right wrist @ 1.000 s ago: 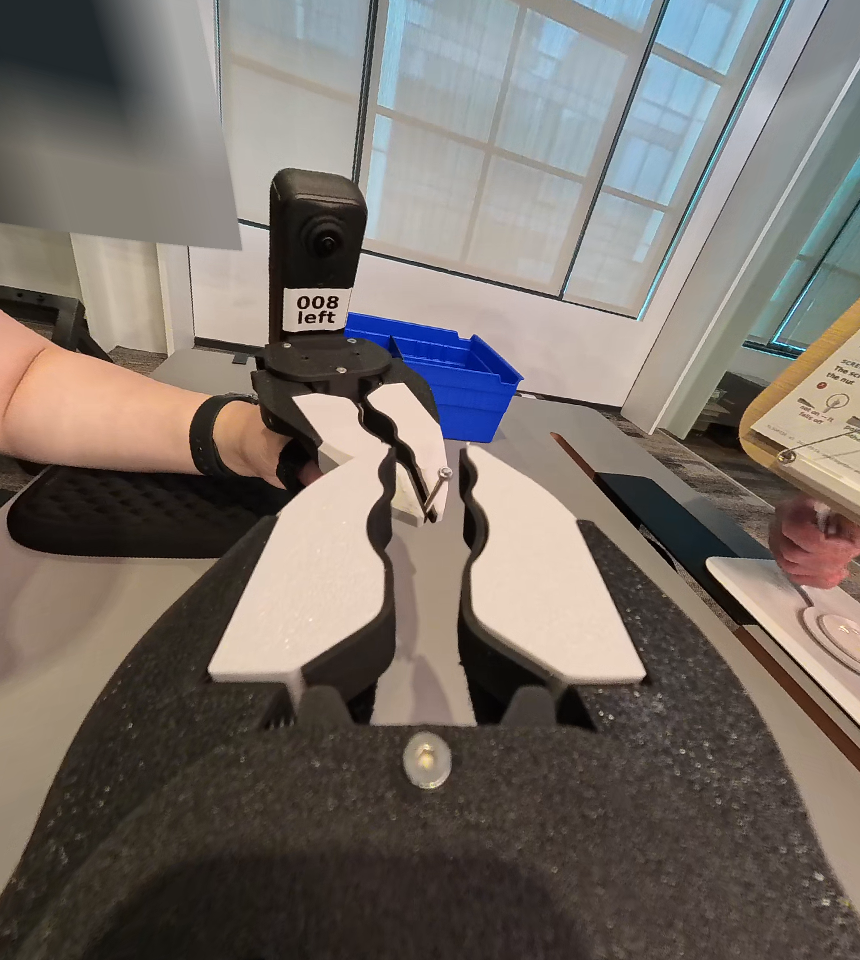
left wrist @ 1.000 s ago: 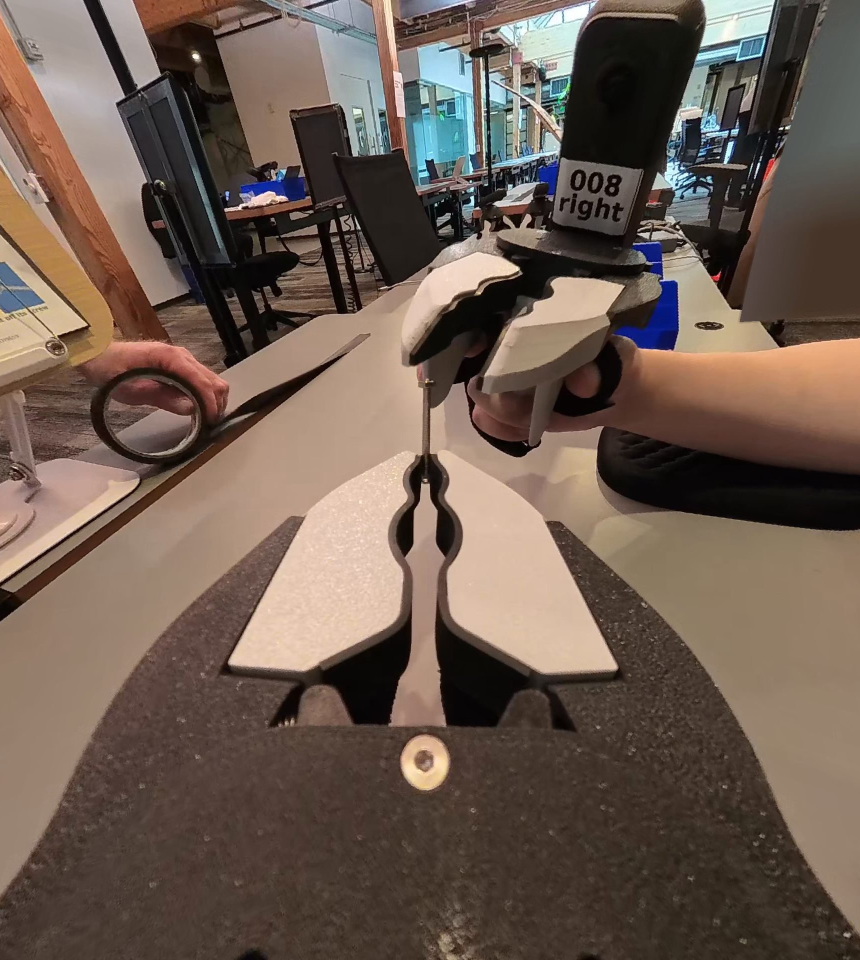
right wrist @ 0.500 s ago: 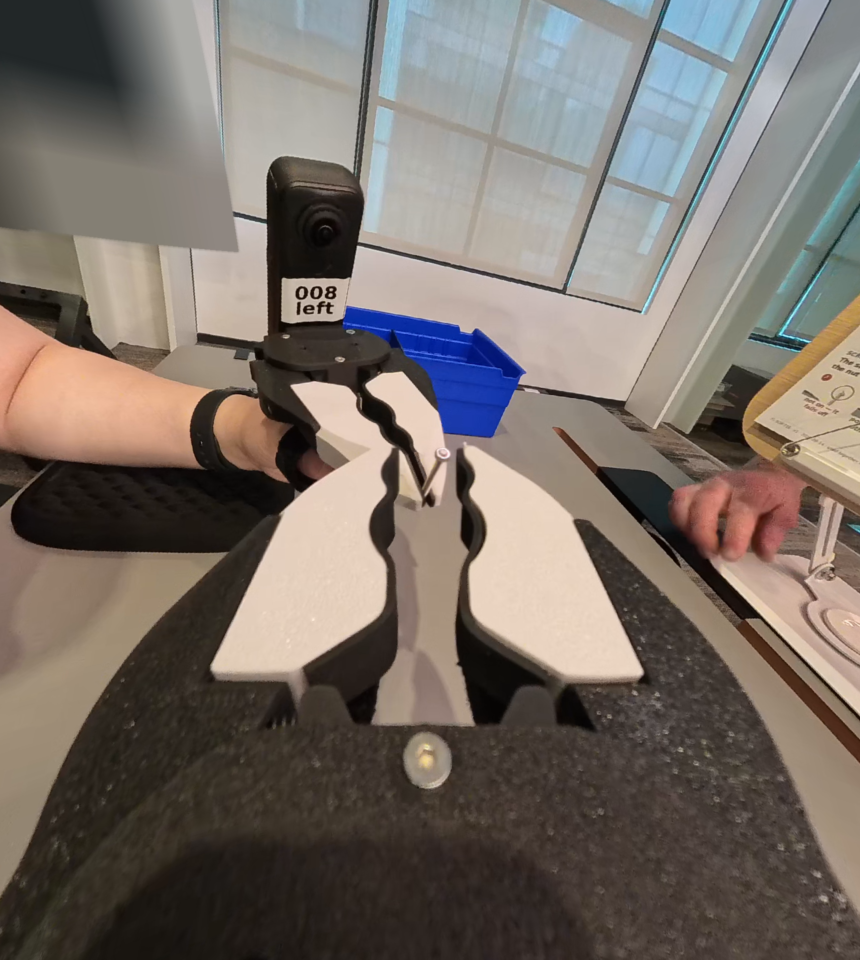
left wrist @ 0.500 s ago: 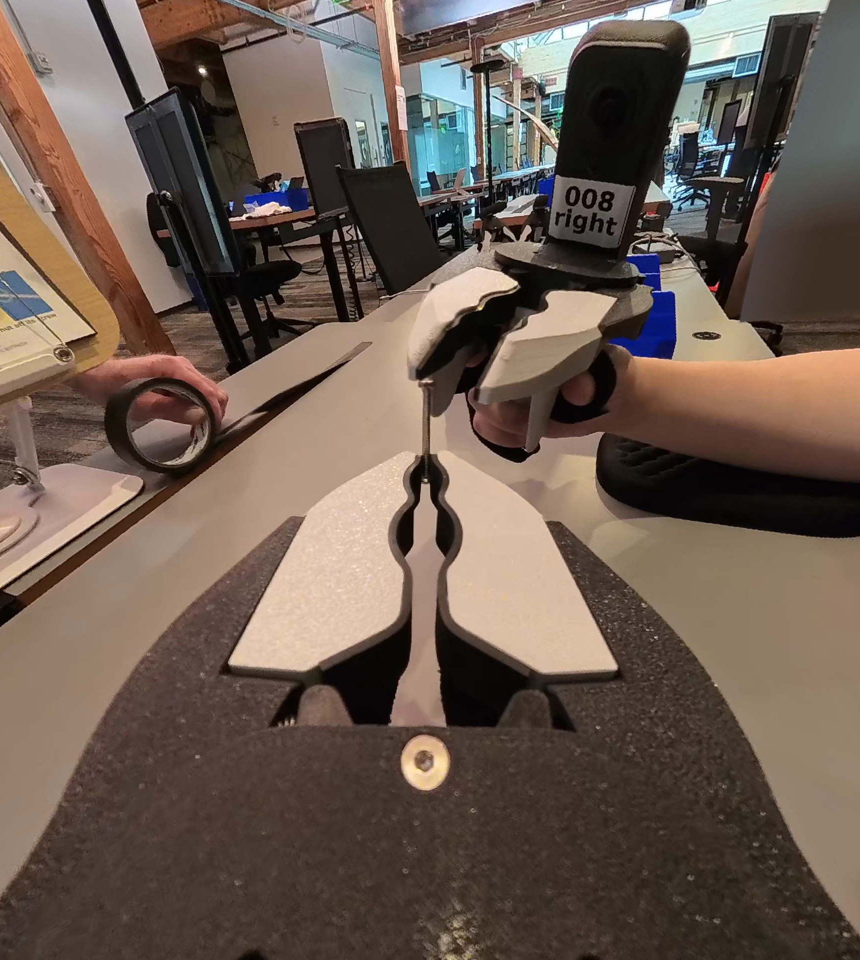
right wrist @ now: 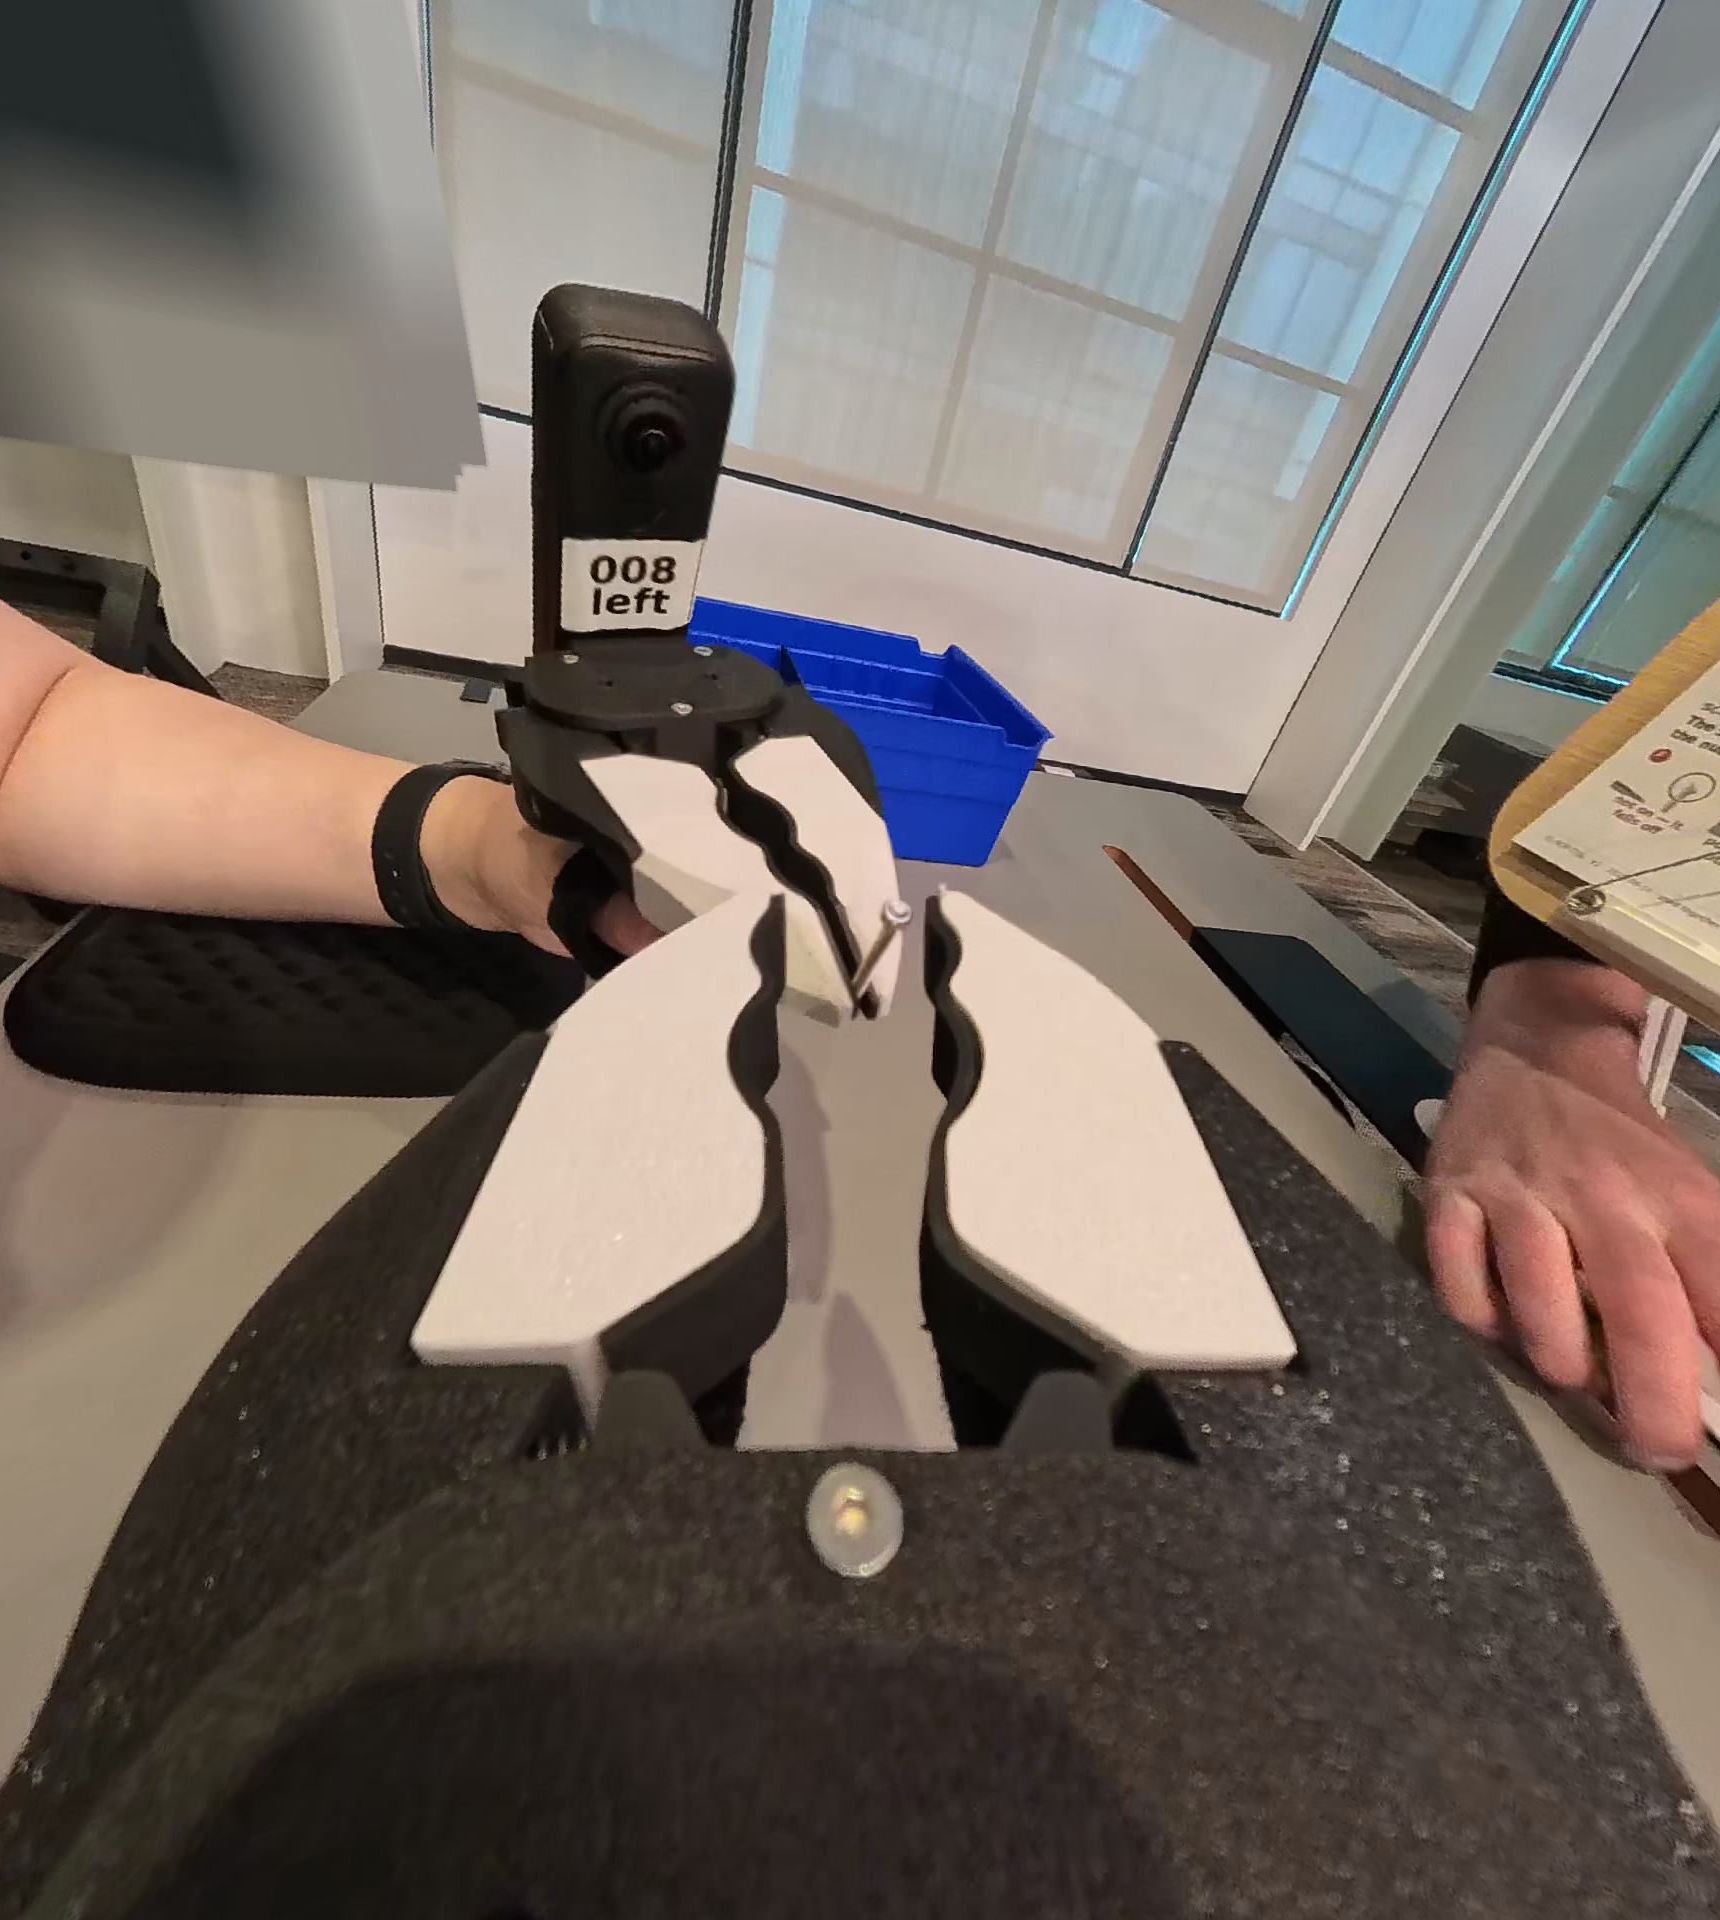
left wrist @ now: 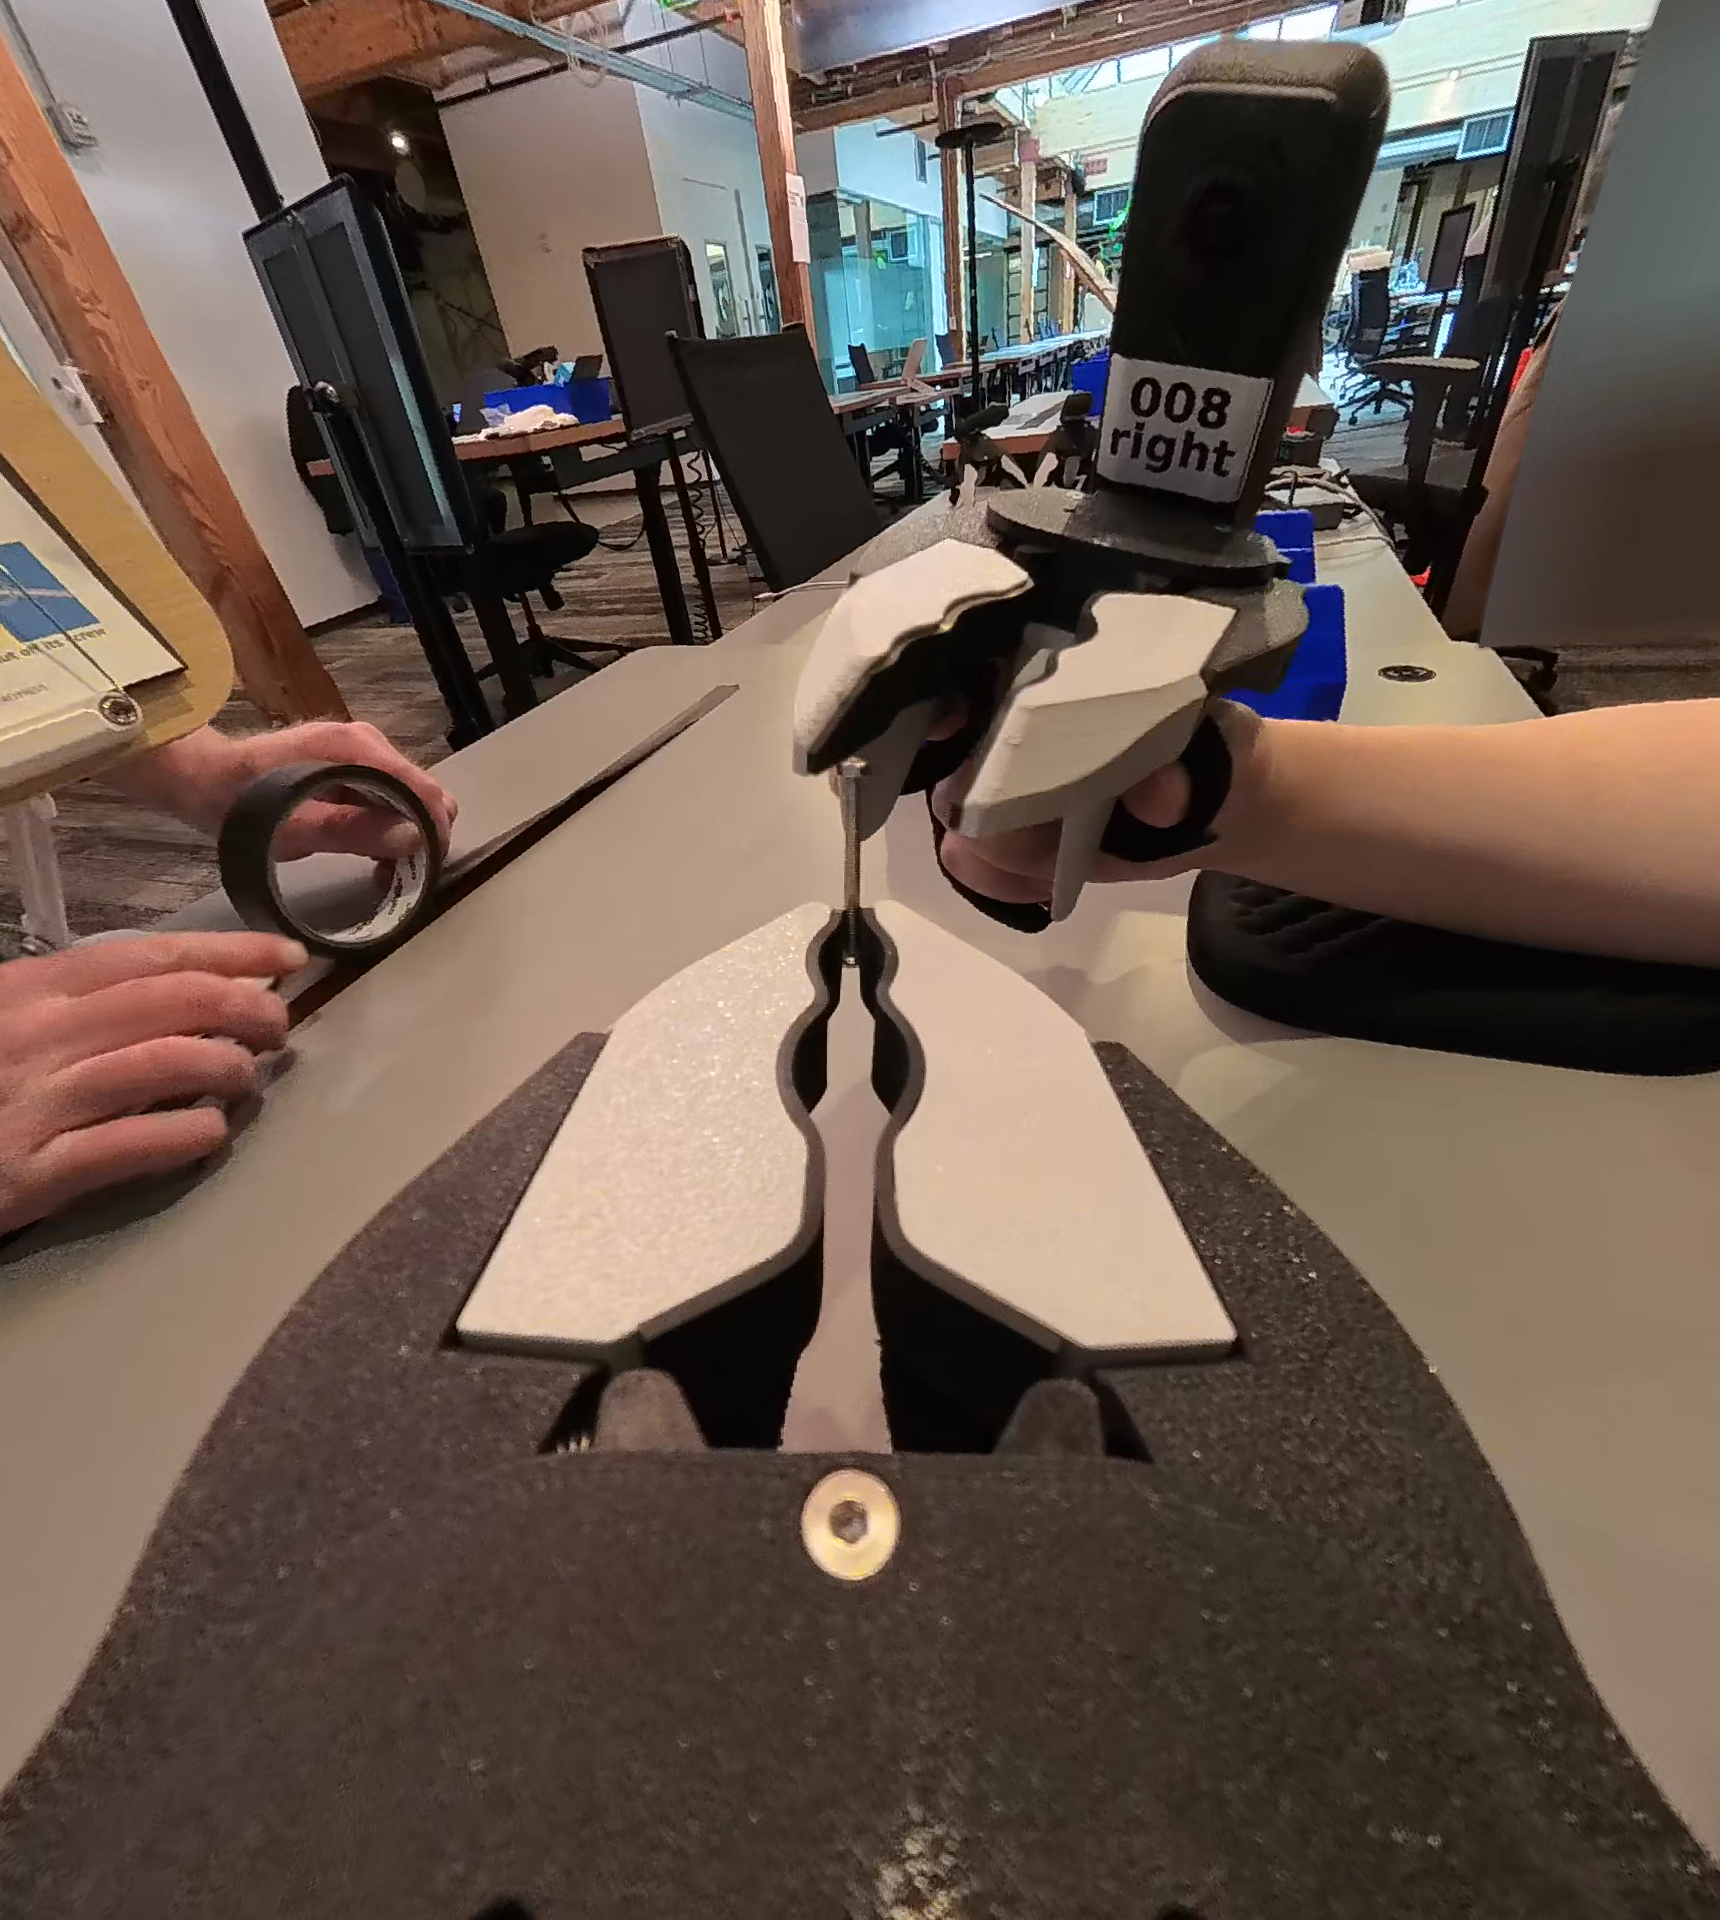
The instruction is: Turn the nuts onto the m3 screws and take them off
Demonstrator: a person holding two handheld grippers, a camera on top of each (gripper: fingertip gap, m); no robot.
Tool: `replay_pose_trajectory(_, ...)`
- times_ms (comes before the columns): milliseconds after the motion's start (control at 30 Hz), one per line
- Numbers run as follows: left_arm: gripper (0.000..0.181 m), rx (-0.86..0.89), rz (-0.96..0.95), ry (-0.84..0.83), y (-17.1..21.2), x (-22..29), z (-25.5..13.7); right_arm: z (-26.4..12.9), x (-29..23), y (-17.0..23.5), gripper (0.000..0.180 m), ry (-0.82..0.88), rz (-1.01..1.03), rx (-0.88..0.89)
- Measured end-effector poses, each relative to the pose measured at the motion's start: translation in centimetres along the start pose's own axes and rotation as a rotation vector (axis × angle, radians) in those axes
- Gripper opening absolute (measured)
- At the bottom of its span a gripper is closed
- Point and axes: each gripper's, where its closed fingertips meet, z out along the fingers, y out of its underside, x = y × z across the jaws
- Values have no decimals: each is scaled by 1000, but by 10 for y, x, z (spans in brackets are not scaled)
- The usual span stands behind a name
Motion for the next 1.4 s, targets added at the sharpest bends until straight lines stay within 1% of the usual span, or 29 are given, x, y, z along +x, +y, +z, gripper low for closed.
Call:
replay_pose_trajectory(100,2,-4,1,-2,1,-1,0,0,-1,2,23,-9,-3,-12)
replay_pose_trajectory(233,2,2,-10,-3,0,-2,-1,-4,2,3,17,-19,26,-12)
replay_pose_trajectory(367,2,-1,-8,4,1,0,0,-2,3,0,23,-1,19,7)
replay_pose_trajectory(500,2,-4,-10,4,1,-1,0,1,-2,3,24,-12,-3,-23)
replay_pose_trajectory(633,2,7,-17,-2,-1,-3,-2,-4,1,4,17,-22,15,-29)
replay_pose_trajectory(700,2,14,-26,1,-2,-3,-2,-5,4,2,17,-10,25,-11)
replay_pose_trajectory(767,2,15,-27,4,-2,-3,-1,-4,4,-2,22,-1,28,10)
replay_pose_trajectory(900,2,10,-22,2,-2,-3,-1,-1,-1,0,24,-12,5,-9)
replay_pose_trajectory(933,2,10,-23,0,-2,-3,-1,-2,-1,0,24,-14,3,-13)
replay_pose_trajectory(1000,2,15,-29,-2,-2,-4,-2,-4,-2,2,15,-37,15,-21)
replay_pose_trajectory(1067,2,18,-35,2,-3,-4,-2,-5,2,0,17,-18,28,-5)
replay_pose_trajectory(1133,2,12,-30,5,-2,-3,-1,-4,3,-3,24,-5,31,16)
replay_pose_trajectory(1233,2,7,-23,6,-1,-2,0,-2,1,-1,26,-10,15,-4)
replay_pose_trajectory(1333,2,4,-24,4,-1,-3,-1,-2,-1,2,23,-23,13,-22)
replay_pose_trajectory(1400,2,9,-31,3,-1,-4,-1,-4,-1,2,17,-37,24,-17)
